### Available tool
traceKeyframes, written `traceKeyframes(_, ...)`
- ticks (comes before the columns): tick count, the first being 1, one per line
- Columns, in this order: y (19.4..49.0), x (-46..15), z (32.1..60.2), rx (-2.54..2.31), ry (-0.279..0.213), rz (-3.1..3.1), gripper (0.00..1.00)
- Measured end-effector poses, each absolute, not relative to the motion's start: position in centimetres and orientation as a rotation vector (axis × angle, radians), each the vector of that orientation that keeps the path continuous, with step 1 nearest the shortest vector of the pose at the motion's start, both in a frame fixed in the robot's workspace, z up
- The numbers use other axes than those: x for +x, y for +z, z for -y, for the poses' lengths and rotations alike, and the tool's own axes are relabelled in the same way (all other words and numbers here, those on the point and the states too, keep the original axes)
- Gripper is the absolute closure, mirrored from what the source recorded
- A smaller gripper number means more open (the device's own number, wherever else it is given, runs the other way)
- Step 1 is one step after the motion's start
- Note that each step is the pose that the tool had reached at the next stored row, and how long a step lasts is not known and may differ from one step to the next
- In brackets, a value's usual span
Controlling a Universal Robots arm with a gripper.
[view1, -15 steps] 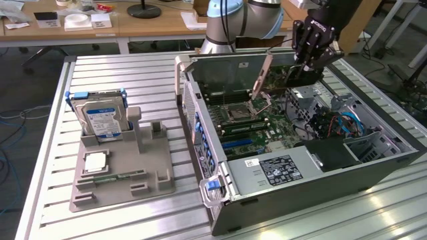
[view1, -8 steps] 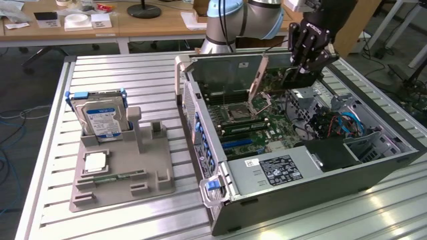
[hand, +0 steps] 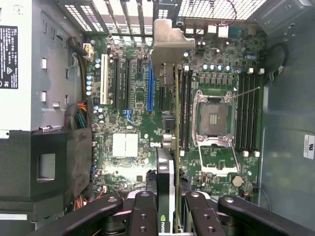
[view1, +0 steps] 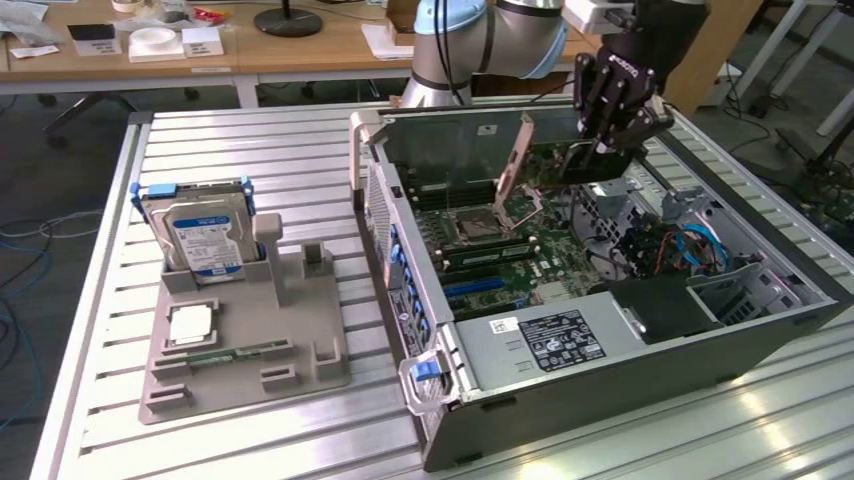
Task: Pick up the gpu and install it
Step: 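Insert the gpu into the slot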
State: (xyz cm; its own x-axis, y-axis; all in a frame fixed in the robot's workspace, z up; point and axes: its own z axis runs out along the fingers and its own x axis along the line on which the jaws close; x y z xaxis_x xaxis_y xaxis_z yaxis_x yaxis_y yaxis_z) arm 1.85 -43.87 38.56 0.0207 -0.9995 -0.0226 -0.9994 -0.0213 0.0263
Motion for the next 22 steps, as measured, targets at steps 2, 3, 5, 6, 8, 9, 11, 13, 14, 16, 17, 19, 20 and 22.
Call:
traceKeyframes(2, 38.5, 1.8, 44.0, 2.242, -0.054, 2.196, 0.73)
traceKeyframes(3, 38.5, 1.8, 44.0, 2.242, -0.054, 2.196, 0.73)
traceKeyframes(5, 38.5, 1.8, 44.2, 2.242, -0.053, 2.195, 0.73)
traceKeyframes(6, 38.5, 1.8, 44.2, 2.242, -0.053, 2.195, 0.73)
traceKeyframes(8, 38.3, 1.8, 44.2, 2.241, -0.053, 2.195, 0.73)
traceKeyframes(9, 38.1, 1.8, 44.2, 2.242, -0.053, 2.195, 0.73)
traceKeyframes(11, 37.9, 1.8, 44.2, 2.241, -0.053, 2.195, 0.73)
traceKeyframes(13, 37.7, 1.8, 44.2, 2.241, -0.053, 2.195, 0.73)
traceKeyframes(14, 37.6, 1.8, 44.2, 2.241, -0.052, 2.195, 0.73)
traceKeyframes(16, 37.5, 1.7, 44.2, 2.241, -0.052, 2.195, 0.73)
traceKeyframes(17, 37.4, 1.7, 44.3, 2.241, -0.052, 2.195, 0.73)
traceKeyframes(19, 37.2, 1.7, 44.3, 2.241, -0.052, 2.195, 0.73)
traceKeyframes(20, 37.1, 1.7, 44.3, 2.241, -0.052, 2.195, 0.73)
traceKeyframes(22, 36.9, 1.7, 44.3, 2.241, -0.052, 2.195, 0.73)
